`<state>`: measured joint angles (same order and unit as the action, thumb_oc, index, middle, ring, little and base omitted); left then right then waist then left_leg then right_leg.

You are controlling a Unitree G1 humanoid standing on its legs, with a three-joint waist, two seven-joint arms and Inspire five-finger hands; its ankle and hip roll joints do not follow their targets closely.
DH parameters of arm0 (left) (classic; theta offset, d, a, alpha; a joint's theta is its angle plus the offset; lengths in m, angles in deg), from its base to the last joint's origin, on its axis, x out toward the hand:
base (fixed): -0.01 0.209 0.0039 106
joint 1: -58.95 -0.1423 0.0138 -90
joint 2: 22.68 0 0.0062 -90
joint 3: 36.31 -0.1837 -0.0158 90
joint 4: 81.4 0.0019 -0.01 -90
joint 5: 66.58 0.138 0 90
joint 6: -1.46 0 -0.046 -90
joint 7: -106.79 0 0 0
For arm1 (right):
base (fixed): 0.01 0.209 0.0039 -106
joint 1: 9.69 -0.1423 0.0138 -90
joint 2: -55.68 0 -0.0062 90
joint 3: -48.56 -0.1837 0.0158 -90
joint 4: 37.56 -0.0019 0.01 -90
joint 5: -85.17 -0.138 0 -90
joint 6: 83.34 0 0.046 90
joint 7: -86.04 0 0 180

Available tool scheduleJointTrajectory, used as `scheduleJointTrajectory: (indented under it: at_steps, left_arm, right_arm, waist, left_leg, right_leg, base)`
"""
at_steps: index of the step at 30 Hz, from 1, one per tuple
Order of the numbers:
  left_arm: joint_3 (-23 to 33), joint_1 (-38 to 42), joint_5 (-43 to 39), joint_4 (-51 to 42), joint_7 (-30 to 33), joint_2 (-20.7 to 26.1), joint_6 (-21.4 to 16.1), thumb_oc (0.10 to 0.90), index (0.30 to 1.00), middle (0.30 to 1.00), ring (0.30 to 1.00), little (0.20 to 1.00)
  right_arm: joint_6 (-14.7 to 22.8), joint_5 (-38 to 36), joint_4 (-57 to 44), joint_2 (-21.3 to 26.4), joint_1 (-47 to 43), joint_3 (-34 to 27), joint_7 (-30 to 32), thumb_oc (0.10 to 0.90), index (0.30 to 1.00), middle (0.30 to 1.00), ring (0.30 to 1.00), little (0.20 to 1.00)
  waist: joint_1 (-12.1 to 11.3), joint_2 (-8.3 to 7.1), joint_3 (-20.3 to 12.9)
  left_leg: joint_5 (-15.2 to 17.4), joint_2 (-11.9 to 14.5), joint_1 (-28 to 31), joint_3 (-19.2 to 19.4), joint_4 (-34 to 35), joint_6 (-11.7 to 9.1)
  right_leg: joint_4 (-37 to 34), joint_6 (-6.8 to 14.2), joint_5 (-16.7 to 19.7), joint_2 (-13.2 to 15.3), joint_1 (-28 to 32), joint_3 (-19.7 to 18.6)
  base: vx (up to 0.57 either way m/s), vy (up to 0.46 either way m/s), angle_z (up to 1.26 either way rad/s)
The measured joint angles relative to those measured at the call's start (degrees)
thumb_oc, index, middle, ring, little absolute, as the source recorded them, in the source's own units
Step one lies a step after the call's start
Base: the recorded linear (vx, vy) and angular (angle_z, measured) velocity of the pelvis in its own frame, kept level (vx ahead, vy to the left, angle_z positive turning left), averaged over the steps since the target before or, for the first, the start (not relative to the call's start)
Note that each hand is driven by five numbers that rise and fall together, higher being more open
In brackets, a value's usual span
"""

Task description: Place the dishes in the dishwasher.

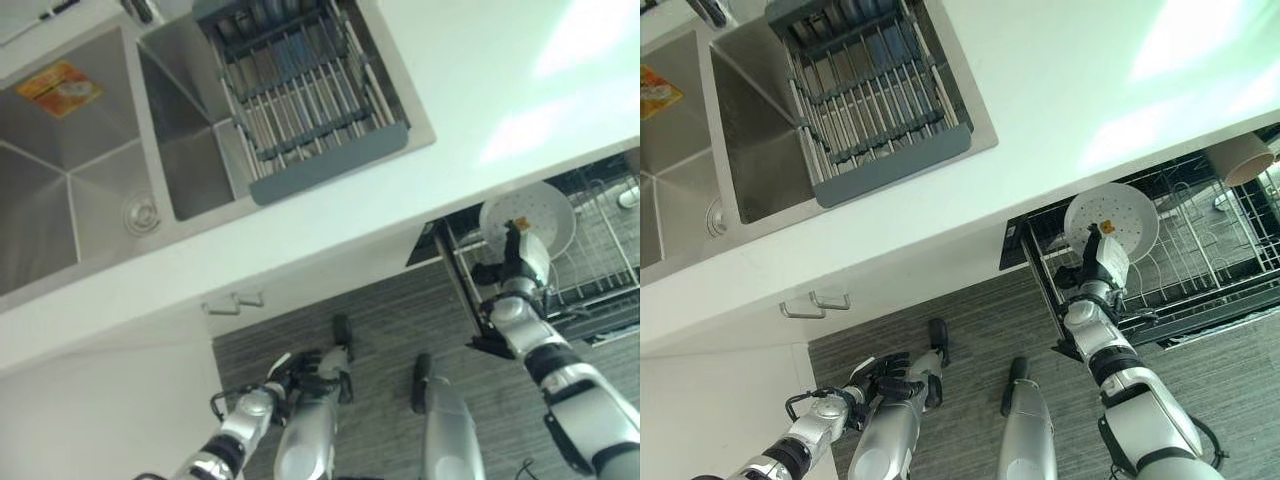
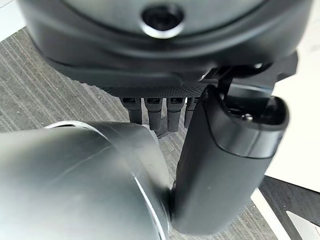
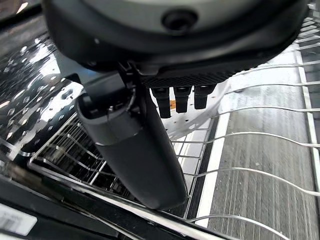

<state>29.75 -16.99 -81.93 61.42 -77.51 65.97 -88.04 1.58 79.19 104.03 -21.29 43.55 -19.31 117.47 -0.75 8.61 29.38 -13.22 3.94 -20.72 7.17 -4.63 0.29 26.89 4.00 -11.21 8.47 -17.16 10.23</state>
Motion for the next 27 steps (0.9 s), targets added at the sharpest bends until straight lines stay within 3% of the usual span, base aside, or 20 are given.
scheduleJointTrajectory:
  at_steps: [2, 4, 5, 7, 11, 13, 17, 18, 21, 25, 27]
  left_arm:
    - [2.59, -2.17, -0.02, 0.68, 0.28, -0.47, 0.30, 0.800, 0.900, 0.900, 0.900, 0.900]
    - [3.83, -3.75, 0.04, 1.62, 1.45, -0.43, 0.28, 0.800, 0.900, 0.900, 0.900, 0.900]
    - [4.39, -4.32, 0.08, 2.42, 1.64, -0.22, 0.35, 0.800, 0.900, 0.900, 0.900, 0.900]
    - [5.53, -5.42, 0.47, 2.46, 1.93, -0.64, 0.34, 0.800, 0.900, 0.900, 0.900, 0.900]
    - [8.72, -10.53, 2.55, 4.55, 3.78, -1.57, 0.31, 0.800, 0.900, 0.900, 0.900, 0.900]
    - [9.40, -11.73, 3.30, 6.21, 3.81, -1.58, 0.29, 0.800, 0.900, 0.900, 0.900, 0.900]
    - [13.28, -15.29, 4.51, 6.93, 3.56, -2.54, -0.10, 0.800, 0.900, 0.900, 0.900, 0.900]
    - [13.66, -15.21, 4.53, 7.86, 3.46, -2.56, -0.59, 0.800, 0.900, 0.900, 0.900, 0.900]
    - [15.06, -16.88, 4.51, 8.46, 2.41, -2.63, -1.02, 0.800, 0.900, 0.900, 0.900, 0.900]
    - [15.82, -17.77, 4.52, 8.52, 2.11, -2.18, -0.80, 0.800, 0.900, 0.900, 0.900, 0.900]
    - [15.76, -18.11, 4.35, 8.97, 1.07, -2.17, -0.42, 0.800, 0.900, 0.900, 0.900, 0.900]
  right_arm:
    - [2.40, -5.08, -5.71, -3.45, 6.14, -4.92, 2.91, 0.800, 0.900, 0.900, 0.900, 0.900]
    - [6.22, -6.06, -12.87, -5.34, 12.35, -5.13, 6.74, 0.800, 0.900, 0.900, 0.900, 0.900]
    - [9.21, -5.95, -17.67, -5.57, 14.74, -5.63, 9.46, 0.800, 0.900, 0.900, 0.900, 0.900]
    - [11.82, -5.83, -27.55, -5.63, 21.12, -9.94, 11.65, 0.800, 0.900, 0.900, 0.900, 0.900]
    - [20.21, -0.51, -39.79, -5.70, 30.83, -12.35, 16.07, 0.800, 0.900, 0.900, 0.900, 0.900]
    - [23.68, 1.19, -43.42, -5.41, 33.89, -14.91, 17.23, 0.800, 0.900, 0.900, 0.900, 0.900]
    - [31.34, 3.46, -50.00, -2.90, 39.83, -23.89, 18.25, 0.800, 0.900, 0.900, 0.900, 0.900]
    - [32.46, 3.83, -50.63, -2.32, 41.42, -26.88, 19.64, 0.800, 0.900, 0.900, 0.900, 0.900]
    - [33.18, 5.90, -51.15, -1.66, 48.40, -35.54, 23.49, 0.800, 0.900, 0.900, 0.900, 0.900]
    - [32.16, 3.83, -41.16, -2.07, 53.24, -47.14, 31.40, 0.800, 0.900, 0.900, 0.900, 0.900]
    - [28.42, 4.00, -36.06, -2.24, 54.98, -51.40, 34.11, 0.800, 0.900, 0.900, 0.900, 0.900]
  waist:
    - [0.66, -1.50, -0.36]
    - [1.23, -3.42, -1.90]
    - [2.60, -4.36, -2.77]
    - [2.57, -4.60, -3.01]
    - [5.10, -6.71, -9.59]
    - [6.26, -6.77, -12.92]
    - [8.13, -6.00, -15.65]
    - [9.76, -5.79, -15.97]
    - [10.98, -5.60, -17.06]
    - [14.53, -5.40, -17.22]
    - [15.41, -5.14, -17.10]
  left_leg:
    - [1.17, 0.02, 3.18, 0.52, -0.01, -0.07]
    - [1.95, 0.13, 4.90, 1.37, -0.03, -0.37]
    - [2.21, 0.22, 5.33, 1.80, -0.06, -0.37]
    - [2.88, 0.28, 7.32, 1.95, -0.13, -0.55]
    - [4.47, 1.28, 9.90, 3.05, -0.45, -1.30]
    - [5.37, 2.08, 10.17, 3.67, -1.14, -1.95]
    - [5.88, 3.11, 11.74, 5.09, -1.19, -2.38]
    - [6.04, 3.45, 11.80, 5.38, -1.21, -2.63]
    - [6.44, 4.09, 11.91, 6.47, -1.26, -2.63]
    - [6.51, 4.50, 11.92, 6.95, -1.07, -2.96]
    - [6.63, 4.92, 11.76, 8.28, -1.04, -2.97]
  right_leg:
    - [-1.65, 0.04, -0.08, 0.01, 3.42, -0.32]
    - [-2.90, 0.34, 0.07, -0.26, 5.19, -1.07]
    - [-3.18, 0.41, 0.12, -0.44, 5.63, -1.38]
    - [-4.28, 0.51, 0.18, -0.65, 7.94, -1.44]
    - [-6.73, 0.28, 0.23, -1.35, 11.18, -2.23]
    - [-7.26, 0.09, 0.08, -1.92, 11.55, -2.87]
    - [-7.94, -0.08, 0.10, -2.98, 12.53, -4.38]
    - [-7.95, -0.07, 0.01, -3.20, 12.39, -4.84]
    - [-7.94, -0.47, -0.11, -3.68, 11.87, -5.62]
    - [-7.93, -0.61, -0.09, -4.10, 11.49, -6.11]
    - [-7.44, -0.57, 0.09, -4.42, 10.34, -7.20]
  base:
    - [0.10, -0.014, -0.10]
    - [0.08, -0.044, -0.20]
    - [0.07, -0.055, -0.15]
    - [0.05, -0.060, -0.09]
    - [0.05, -0.054, -0.15]
    - [0.08, -0.049, -0.18]
    - [0.03, -0.020, -0.24]
    - [0.04, -0.027, -0.20]
    - [0.00, -0.026, -0.18]
    - [-0.02, -0.013, -0.11]
    - [-0.01, -0.003, -0.26]
